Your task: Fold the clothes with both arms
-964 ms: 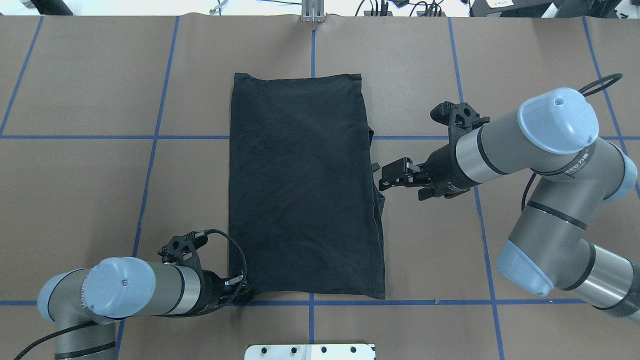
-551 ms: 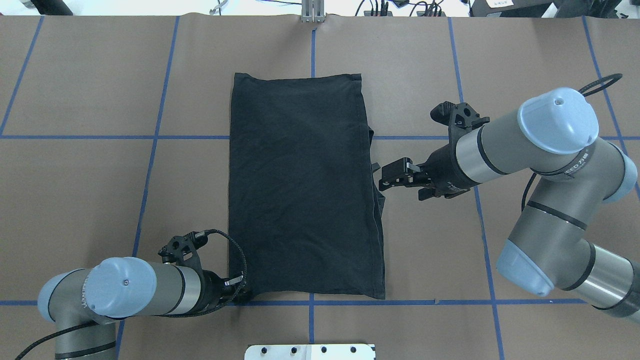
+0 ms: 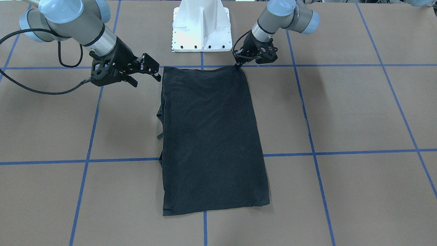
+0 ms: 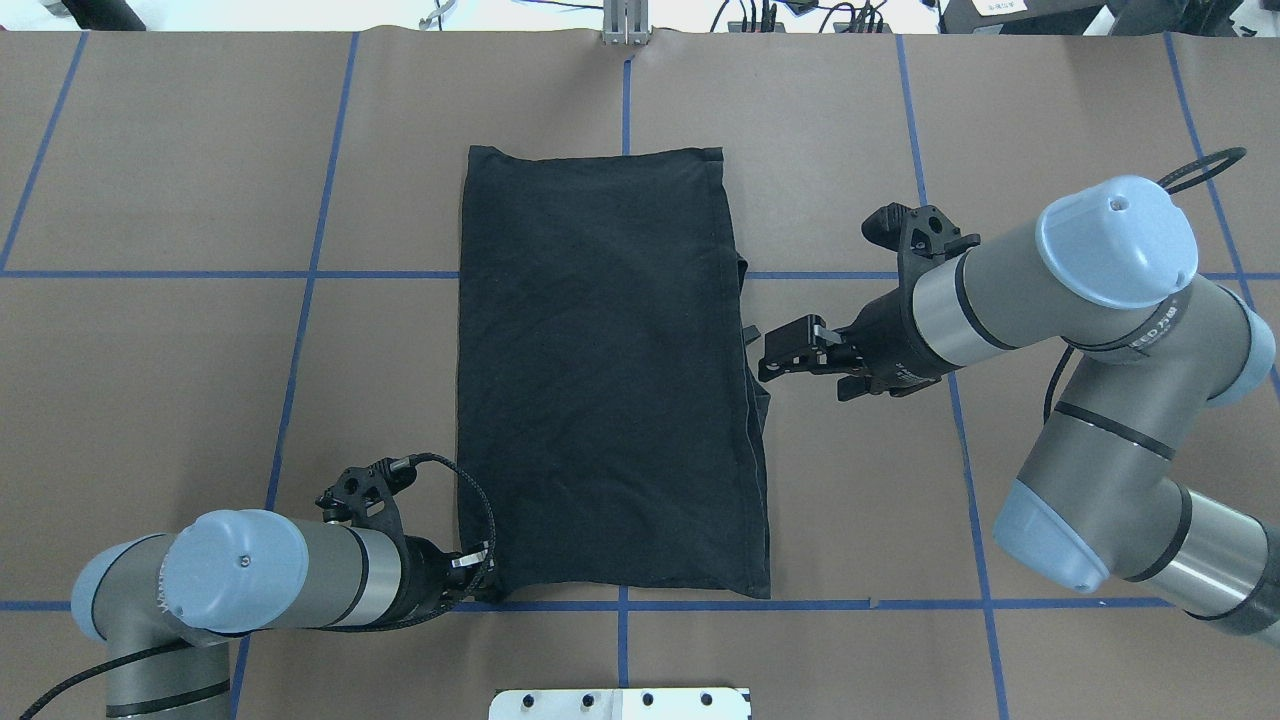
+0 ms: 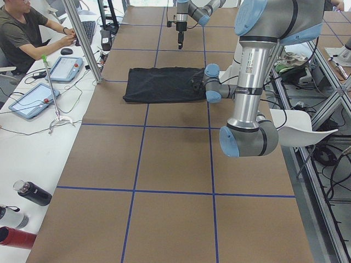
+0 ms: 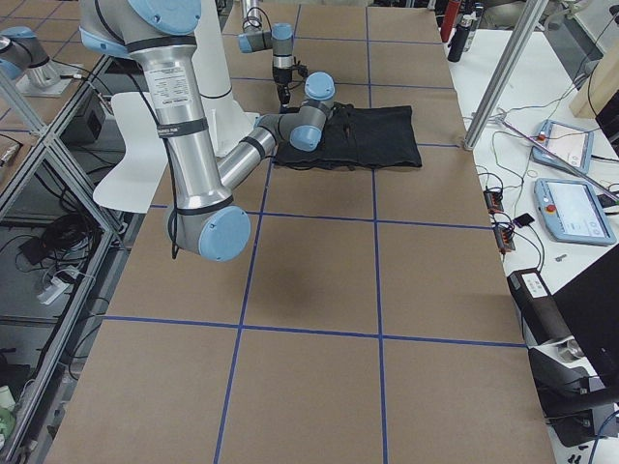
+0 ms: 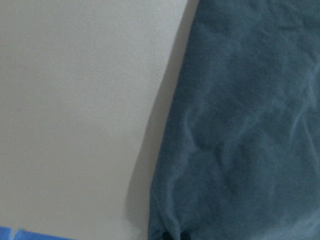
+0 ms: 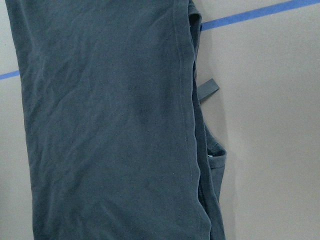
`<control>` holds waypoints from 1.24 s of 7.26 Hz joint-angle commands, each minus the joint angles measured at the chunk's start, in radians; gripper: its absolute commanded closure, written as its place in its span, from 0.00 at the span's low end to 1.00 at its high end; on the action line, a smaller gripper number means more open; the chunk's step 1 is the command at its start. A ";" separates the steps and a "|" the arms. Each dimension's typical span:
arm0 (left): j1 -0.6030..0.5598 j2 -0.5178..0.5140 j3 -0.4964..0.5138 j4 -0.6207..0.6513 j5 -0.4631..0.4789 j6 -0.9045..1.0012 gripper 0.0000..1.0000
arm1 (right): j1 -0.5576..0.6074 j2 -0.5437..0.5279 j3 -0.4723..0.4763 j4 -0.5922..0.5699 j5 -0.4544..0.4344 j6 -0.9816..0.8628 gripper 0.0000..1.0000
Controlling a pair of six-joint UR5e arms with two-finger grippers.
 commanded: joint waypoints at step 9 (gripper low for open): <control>-0.009 -0.001 -0.073 0.005 -0.005 -0.067 1.00 | -0.416 0.055 -0.007 -0.247 -0.414 0.263 0.00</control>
